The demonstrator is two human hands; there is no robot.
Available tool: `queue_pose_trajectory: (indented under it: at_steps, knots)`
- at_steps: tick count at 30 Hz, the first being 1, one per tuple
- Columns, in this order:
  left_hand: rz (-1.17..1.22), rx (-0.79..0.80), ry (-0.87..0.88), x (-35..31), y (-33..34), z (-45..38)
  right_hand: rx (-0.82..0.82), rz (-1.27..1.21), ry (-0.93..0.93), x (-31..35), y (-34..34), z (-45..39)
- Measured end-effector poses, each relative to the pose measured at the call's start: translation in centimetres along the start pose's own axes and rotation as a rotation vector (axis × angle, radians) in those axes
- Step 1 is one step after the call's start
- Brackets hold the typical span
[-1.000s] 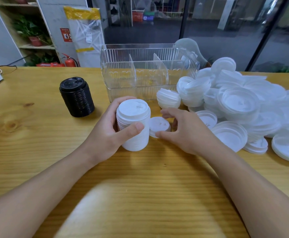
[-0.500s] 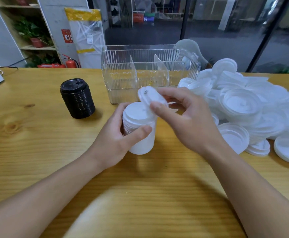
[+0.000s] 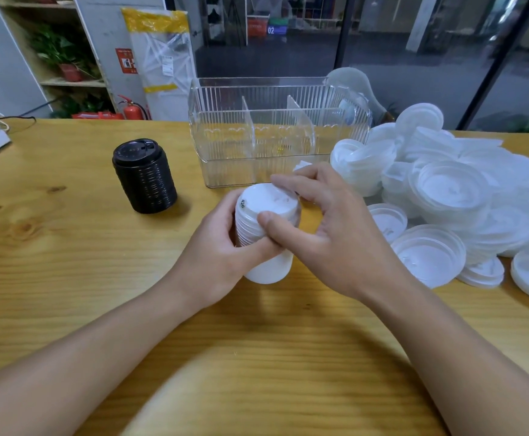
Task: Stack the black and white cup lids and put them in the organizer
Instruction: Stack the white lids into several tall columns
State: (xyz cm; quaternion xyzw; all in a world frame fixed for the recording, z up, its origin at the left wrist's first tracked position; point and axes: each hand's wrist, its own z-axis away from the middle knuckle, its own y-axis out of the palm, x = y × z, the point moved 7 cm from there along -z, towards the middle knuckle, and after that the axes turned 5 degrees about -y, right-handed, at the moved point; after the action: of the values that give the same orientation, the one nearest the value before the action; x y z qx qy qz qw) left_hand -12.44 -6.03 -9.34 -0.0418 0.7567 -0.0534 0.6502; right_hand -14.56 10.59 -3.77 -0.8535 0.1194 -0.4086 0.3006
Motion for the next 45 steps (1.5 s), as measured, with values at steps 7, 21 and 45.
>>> queue_pose_trajectory:
  at_steps: [7, 21, 45]
  knots:
    - [0.014, 0.029, 0.012, 0.0, 0.0, 0.2, 0.027, -0.137, 0.047, -0.8, -0.1, -0.2]
    - [0.096, -0.037, 0.043, -0.6, -1.6, -0.4, -0.083, 0.153, 0.188, -7.2, -0.5, -1.8]
    - [0.119, -0.071, 0.028, -0.6, -1.9, -0.5, -0.102, 0.418, 0.114, -8.4, 0.0, -3.0]
